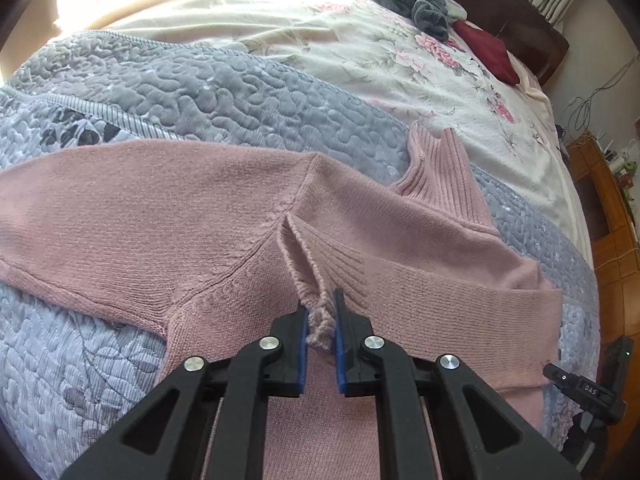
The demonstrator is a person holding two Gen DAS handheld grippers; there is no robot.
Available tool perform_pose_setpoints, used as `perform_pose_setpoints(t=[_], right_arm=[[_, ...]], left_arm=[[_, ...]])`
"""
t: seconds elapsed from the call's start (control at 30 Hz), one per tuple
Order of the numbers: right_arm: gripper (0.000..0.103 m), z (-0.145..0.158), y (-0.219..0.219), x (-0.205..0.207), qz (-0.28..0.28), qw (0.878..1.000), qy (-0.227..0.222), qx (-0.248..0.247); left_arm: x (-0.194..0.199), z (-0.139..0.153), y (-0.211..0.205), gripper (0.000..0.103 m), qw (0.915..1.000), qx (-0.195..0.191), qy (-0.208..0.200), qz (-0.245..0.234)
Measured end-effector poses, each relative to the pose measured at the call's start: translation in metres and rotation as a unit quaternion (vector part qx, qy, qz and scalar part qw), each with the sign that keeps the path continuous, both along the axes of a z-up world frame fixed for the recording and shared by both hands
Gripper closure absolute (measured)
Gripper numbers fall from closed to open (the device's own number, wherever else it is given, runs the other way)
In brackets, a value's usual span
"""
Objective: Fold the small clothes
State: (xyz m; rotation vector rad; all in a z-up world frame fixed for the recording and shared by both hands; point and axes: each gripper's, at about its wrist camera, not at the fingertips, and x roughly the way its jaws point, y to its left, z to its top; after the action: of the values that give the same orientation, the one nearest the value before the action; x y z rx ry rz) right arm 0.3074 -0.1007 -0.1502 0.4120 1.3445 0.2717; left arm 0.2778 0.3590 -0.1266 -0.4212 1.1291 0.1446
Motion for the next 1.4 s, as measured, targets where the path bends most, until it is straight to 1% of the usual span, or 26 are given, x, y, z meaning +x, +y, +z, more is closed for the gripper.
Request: perform_pose_setpoints(t=[0.03,0.13,0.2,0.27,0.33,0.37,0.4,0.43,0.5,0.57,0.6,0.7,0.77,0.83,0.9,0.97,1.0,1.07,1.1,1.13,1.17,1.23,1.3,1.37,1.4], right_arm=[[0.073,-0.001,0.001,-0.001,0.001,1.0,-0.002,-0.006],[0.073,-0.001,0.002,-0.003,0.007,1.0,-0.007,-0.018],[0.073,0.001,0.006,-0.002,0.013,0.999,-0.007,-0.031],[0.07,0.009,0.016,-0.002,0.026,0.998,-0.01,-0.053],[0.067,0.027,0.024,-0.006,0.032,0.996,-0.033,-0.083],[0.063,0.04,0.027,-0.01,0.031,0.994,-0.05,-0.088],[0.061,0.052,0.03,-0.013,0.033,0.994,-0.067,-0.085],[0.058,0.063,0.034,-0.018,0.037,0.993,-0.083,-0.078],[0.057,0.076,0.048,-0.022,0.055,0.991,-0.097,-0.076],[0.057,0.073,0.066,-0.021,0.071,0.991,-0.087,-0.076],[0.058,0.067,0.072,-0.02,0.076,0.991,-0.075,-0.075],[0.058,0.042,0.08,-0.017,0.078,0.992,-0.045,-0.093],[0.058,0.023,0.08,-0.02,0.072,0.992,-0.023,-0.098],[0.058,0.013,0.081,-0.021,0.071,0.992,-0.021,-0.103],[0.057,0.012,0.085,-0.022,0.073,0.991,-0.023,-0.109],[0.056,0.019,0.087,-0.023,0.075,0.991,-0.024,-0.111],[0.055,0.025,0.088,-0.025,0.074,0.992,-0.029,-0.103],[0.051,0.04,0.092,-0.029,0.076,0.993,-0.041,-0.079],[0.049,0.047,0.095,-0.033,0.081,0.993,-0.049,-0.072],[0.046,0.054,0.099,-0.039,0.089,0.992,-0.057,-0.069],[0.044,0.059,0.104,-0.045,0.097,0.991,-0.061,-0.07],[0.044,0.064,0.114,-0.057,0.114,0.989,-0.065,-0.064],[0.044,0.065,0.129,-0.069,0.137,0.986,-0.066,-0.061],[0.044,0.061,0.146,-0.078,0.161,0.983,-0.066,-0.063],[0.044,0.058,0.153,-0.083,0.17,0.981,-0.065,-0.063]], left_arm=[[0.0,-0.009,0.001,0.092,0.9999,0.006,0.01,0.0],[-0.002,-0.032,0.005,0.089,0.9992,0.013,0.038,0.001],[-0.005,-0.036,0.01,0.086,0.9993,0.007,0.037,0.008],[-0.009,-0.03,0.012,0.084,0.9994,0.009,0.031,0.01],[-0.014,-0.015,0.014,0.083,0.9991,0.036,0.019,0.012],[-0.018,-0.005,0.014,0.083,0.9989,0.046,0.002,0.012],[-0.021,0.005,0.014,0.082,0.9983,0.055,-0.014,0.013],[-0.026,0.015,0.011,0.078,0.9975,0.062,-0.032,0.013],[-0.027,0.026,0.0,0.075,0.9971,0.054,-0.053,-0.001],[-0.024,0.024,-0.016,0.075,0.9979,0.034,-0.051,-0.023],[-0.02,0.017,-0.024,0.075,0.9984,0.024,-0.04,-0.032],[-0.012,-0.005,-0.043,0.075,0.9983,0.027,-0.011,-0.051],[-0.007,-0.022,-0.046,0.075,0.9982,0.026,0.013,-0.052],[-0.005,-0.038,-0.041,0.075,0.9983,0.014,0.031,-0.047],[-0.006,-0.041,-0.037,0.075,0.9986,0.006,0.026,-0.047],[-0.011,-0.034,-0.033,0.075,0.9988,-0.003,0.018,-0.046],[-0.017,-0.028,-0.03,0.075,0.9989,-0.006,0.012,-0.045],[-0.032,-0.012,-0.016,0.071,0.9987,-0.017,-0.014,-0.046],[-0.04,-0.005,-0.005,0.064,0.9987,-0.018,-0.024,-0.041],[-0.051,0.001,0.009,0.059,0.9988,-0.017,-0.033,-0.031],[-0.061,0.006,0.026,0.059,0.9989,-0.021,-0.039,-0.018],[-0.084,0.01,0.068,0.058,0.9988,-0.023,-0.039,0.021],[-0.104,0.011,0.115,0.058,0.9973,-0.005,-0.035,0.064],[-0.125,0.011,0.164,0.058,0.9931,0.013,-0.029,0.113],[-0.136,0.009,0.19,0.058,0.9894,0.009,-0.03,0.142]])
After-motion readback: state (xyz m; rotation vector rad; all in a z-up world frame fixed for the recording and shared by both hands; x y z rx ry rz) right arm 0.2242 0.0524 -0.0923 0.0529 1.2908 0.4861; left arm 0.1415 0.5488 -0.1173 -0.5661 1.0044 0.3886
